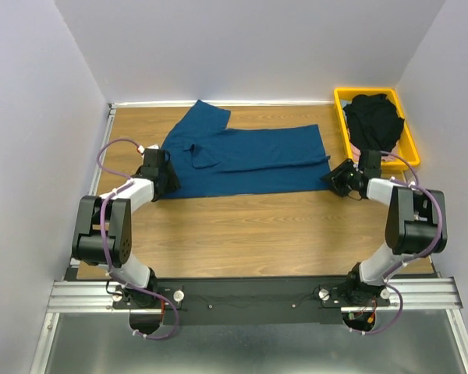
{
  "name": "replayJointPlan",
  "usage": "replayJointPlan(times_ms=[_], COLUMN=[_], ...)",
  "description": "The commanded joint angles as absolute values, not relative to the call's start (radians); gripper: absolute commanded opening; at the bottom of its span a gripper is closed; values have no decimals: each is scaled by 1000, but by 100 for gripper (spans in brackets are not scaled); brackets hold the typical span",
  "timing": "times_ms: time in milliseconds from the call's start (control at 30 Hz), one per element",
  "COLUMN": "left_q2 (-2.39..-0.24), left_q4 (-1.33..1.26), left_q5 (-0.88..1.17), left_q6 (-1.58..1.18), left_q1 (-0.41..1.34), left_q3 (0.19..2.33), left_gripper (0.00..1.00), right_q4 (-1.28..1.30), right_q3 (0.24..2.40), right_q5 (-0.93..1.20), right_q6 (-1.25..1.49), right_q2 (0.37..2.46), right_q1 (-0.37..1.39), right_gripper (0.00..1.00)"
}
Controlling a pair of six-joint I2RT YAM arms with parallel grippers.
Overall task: Fold and stack the t-shirts
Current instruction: Fold the tshirt
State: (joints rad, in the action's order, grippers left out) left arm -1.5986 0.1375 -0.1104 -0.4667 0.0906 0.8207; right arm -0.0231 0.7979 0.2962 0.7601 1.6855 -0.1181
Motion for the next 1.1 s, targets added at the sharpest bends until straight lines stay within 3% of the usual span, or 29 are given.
replayJointPlan(times_ms=[0,300,500,533,633,1067], left_q2=[-1575,-1392,-1200,-1162,-1123,-1091], left_q4=[216,290,218,204,149,83], left_q5=[-95,-136,-135,-138,-141,-138], left_q6=[-469,-472,-476,-469,-451,-437], left_q1=[66,49,51,49,49,52], left_q3=[724,646,637,635,623,597], left_gripper=[67,68,77,80,83,83], right_q4=[121,327,321,283,203,101], right_q3=[662,606,692,704,719,896], right_q5=[200,86,251,280,337,245], right_q6=[746,683,670,701,758,871], right_q2=[1646,1415,1339,1339,1348,1614], right_q1=[-156,-166,-157,-152,-104,43], right_gripper=[53,57,67,73,77,77])
